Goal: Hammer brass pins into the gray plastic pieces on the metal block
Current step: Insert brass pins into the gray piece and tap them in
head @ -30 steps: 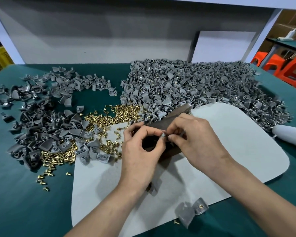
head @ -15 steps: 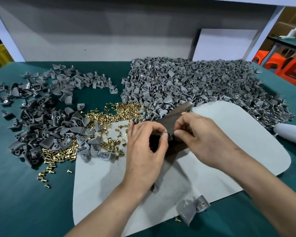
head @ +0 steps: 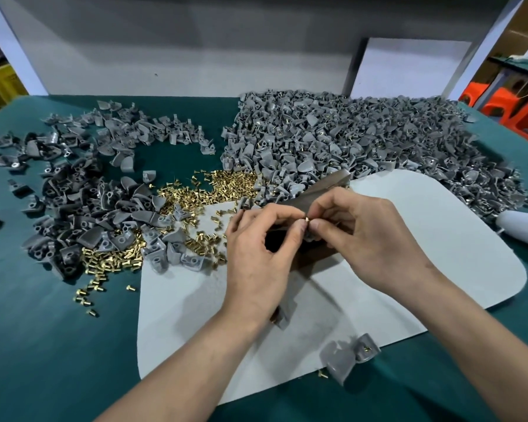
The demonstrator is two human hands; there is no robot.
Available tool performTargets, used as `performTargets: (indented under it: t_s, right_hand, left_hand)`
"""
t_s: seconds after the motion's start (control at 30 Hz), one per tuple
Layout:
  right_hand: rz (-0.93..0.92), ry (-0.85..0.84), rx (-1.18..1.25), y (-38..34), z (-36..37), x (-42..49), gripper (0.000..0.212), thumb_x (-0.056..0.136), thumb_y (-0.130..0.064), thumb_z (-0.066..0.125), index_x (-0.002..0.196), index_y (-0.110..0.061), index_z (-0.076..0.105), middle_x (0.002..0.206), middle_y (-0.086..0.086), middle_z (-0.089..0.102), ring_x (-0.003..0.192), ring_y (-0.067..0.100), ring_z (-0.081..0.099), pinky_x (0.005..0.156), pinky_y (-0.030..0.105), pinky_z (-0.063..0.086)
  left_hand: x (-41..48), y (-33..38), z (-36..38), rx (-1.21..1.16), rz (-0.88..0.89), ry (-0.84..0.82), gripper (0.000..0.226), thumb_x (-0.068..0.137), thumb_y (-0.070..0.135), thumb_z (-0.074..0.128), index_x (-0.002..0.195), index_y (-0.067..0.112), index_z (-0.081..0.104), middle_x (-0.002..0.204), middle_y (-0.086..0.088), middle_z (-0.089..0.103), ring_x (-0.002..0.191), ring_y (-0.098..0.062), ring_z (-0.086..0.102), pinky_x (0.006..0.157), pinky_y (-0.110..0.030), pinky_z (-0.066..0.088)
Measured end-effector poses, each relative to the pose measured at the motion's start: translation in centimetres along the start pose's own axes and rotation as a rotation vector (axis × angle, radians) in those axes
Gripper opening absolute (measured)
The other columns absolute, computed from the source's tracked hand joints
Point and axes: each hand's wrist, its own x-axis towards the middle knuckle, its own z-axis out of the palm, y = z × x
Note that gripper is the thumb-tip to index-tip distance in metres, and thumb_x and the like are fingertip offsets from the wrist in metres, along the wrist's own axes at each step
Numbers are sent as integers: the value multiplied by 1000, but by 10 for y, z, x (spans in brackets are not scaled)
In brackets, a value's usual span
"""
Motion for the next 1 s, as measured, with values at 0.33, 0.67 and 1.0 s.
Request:
performTargets:
  t_s: [0.33, 0.67, 1.0]
  right_hand:
    - [34, 47, 154, 15, 8, -3, 22, 86, -3, 64, 76, -22, 60, 83, 10, 60, 78, 20, 56, 70, 31, 44]
    - [102, 162, 61, 19, 14, -12, 28, 82, -12, 70, 72, -36, 60, 79, -14, 58, 107, 30, 51, 93, 38, 41]
    - [244, 263, 76, 23, 21, -20, 20, 82, -15, 69, 71, -31, 63, 102, -15, 58, 119, 13, 41, 99, 13, 26]
  left_hand:
    - [1, -2, 0, -15, -13, 33, 8, 82, 33, 67, 87, 38, 69, 85, 21, 68, 93, 2, 56, 97, -53, 40]
    - [-3, 2, 0, 108, 25, 3, 22, 78, 40, 66, 100, 41, 66, 81, 40, 57, 99, 12, 47, 109, -46, 28]
    - [-6, 4, 2, 291, 197, -108, 43, 79, 50, 57, 113, 26, 68, 100, 24, 61, 103, 0, 48, 111, -43, 20]
